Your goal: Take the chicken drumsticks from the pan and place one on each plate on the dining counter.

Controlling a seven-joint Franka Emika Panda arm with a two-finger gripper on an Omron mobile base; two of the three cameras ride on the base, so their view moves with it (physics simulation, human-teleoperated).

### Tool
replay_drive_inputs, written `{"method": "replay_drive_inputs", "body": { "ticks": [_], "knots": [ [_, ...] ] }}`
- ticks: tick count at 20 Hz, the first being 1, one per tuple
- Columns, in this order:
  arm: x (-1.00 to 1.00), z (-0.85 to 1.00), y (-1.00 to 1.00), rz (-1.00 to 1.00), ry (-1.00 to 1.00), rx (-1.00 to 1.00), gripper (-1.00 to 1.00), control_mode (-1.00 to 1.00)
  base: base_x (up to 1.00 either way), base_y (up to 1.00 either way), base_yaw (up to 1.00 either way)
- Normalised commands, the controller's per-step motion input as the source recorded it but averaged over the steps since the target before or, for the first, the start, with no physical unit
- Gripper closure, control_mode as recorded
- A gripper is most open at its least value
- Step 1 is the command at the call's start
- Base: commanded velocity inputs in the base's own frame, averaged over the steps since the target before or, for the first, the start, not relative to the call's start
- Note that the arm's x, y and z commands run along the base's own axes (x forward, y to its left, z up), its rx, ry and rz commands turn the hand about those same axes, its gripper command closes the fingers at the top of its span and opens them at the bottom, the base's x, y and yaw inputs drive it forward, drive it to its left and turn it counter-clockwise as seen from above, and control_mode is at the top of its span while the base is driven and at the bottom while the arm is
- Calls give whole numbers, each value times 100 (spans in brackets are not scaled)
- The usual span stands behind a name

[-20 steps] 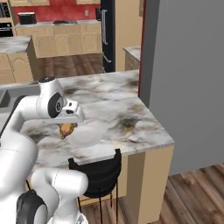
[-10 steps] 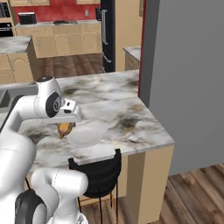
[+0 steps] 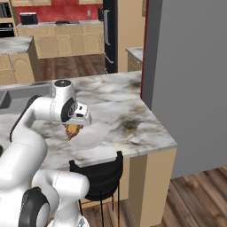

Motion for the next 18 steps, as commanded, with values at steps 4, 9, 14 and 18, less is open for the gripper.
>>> {"method": "replay_drive_inputs", "body": {
  "ticks": [4, 9, 14, 18],
  "knots": [
    [75, -37, -6, 0, 5, 21, 100, -100, 0, 0, 0],
    [59, -35, 3, 0, 4, 4, 100, -100, 0, 0, 0],
    [43, -24, 2, -1, 12, 0, 100, -100, 0, 0, 0],
    [27, -35, 1, -4, 9, 0, 100, -100, 0, 0, 0]
  ]
}}
